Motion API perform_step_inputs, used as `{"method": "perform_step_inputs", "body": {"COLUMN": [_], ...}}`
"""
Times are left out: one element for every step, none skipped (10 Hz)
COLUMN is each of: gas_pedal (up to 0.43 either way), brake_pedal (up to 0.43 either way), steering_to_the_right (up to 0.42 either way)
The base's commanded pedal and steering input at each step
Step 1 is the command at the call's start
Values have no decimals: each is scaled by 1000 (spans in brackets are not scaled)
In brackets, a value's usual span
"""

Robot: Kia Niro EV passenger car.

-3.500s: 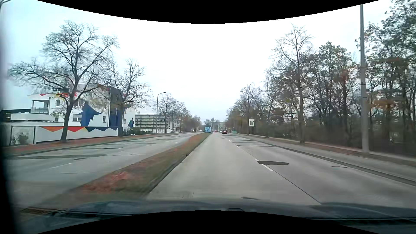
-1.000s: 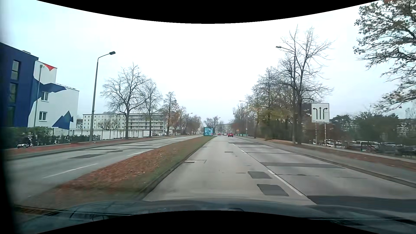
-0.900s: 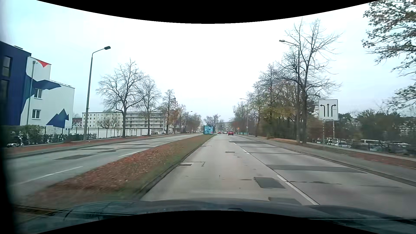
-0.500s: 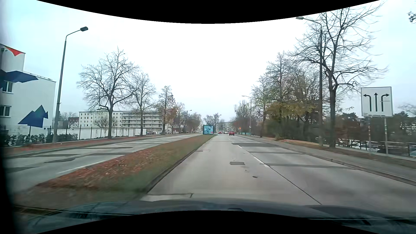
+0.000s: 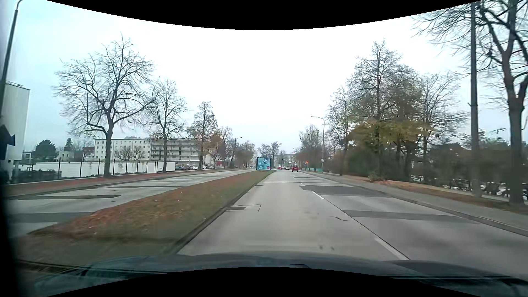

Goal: Follow the waypoints while adhering to traffic rules and regulations

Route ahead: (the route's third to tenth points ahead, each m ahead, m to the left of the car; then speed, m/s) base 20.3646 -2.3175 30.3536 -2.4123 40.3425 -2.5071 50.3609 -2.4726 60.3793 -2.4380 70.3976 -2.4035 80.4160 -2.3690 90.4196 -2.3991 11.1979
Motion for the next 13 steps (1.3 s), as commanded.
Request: {"method": "perform_step_inputs", "body": {"gas_pedal": [98, 98, 98, 98, 98, 98, 110, 110, 110, 110, 110, 110, 110], "brake_pedal": [0, 0, 0, 0, 0, 0, 0, 0, 0, 0, 0, 0, 0], "steering_to_the_right": [1, 1, 1, 1, 1, 3, 4, 4, 5, 5, 5, 5, 6]}}
